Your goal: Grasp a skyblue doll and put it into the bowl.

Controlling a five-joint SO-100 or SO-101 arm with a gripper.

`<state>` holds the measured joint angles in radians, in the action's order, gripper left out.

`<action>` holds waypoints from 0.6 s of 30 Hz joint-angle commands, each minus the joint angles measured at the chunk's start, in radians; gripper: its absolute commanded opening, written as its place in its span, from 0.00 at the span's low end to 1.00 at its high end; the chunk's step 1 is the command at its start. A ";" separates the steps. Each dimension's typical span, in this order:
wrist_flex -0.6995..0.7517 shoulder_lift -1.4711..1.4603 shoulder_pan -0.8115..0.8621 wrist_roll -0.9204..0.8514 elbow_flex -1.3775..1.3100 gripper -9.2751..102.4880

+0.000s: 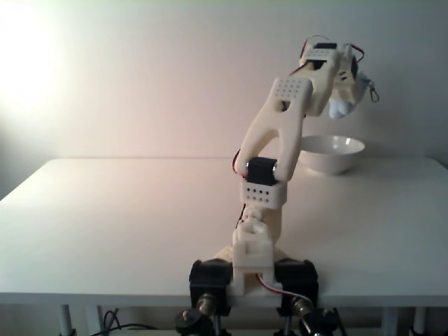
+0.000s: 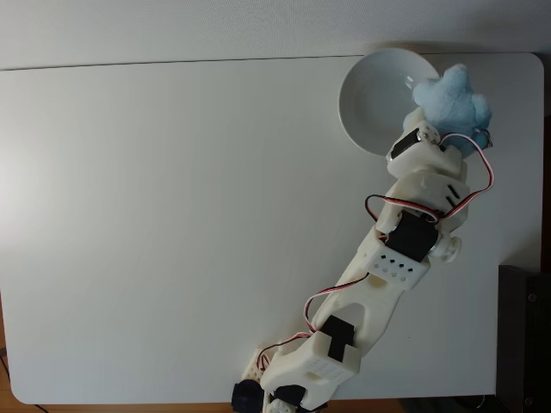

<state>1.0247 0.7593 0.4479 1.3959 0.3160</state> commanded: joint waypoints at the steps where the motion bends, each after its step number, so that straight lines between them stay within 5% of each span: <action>1: -0.066 -0.003 0.009 0.005 -0.037 0.10; 18: -0.324 -0.135 -0.005 0.005 -0.051 0.10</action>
<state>0.7486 0.6381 0.4571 1.3959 0.3007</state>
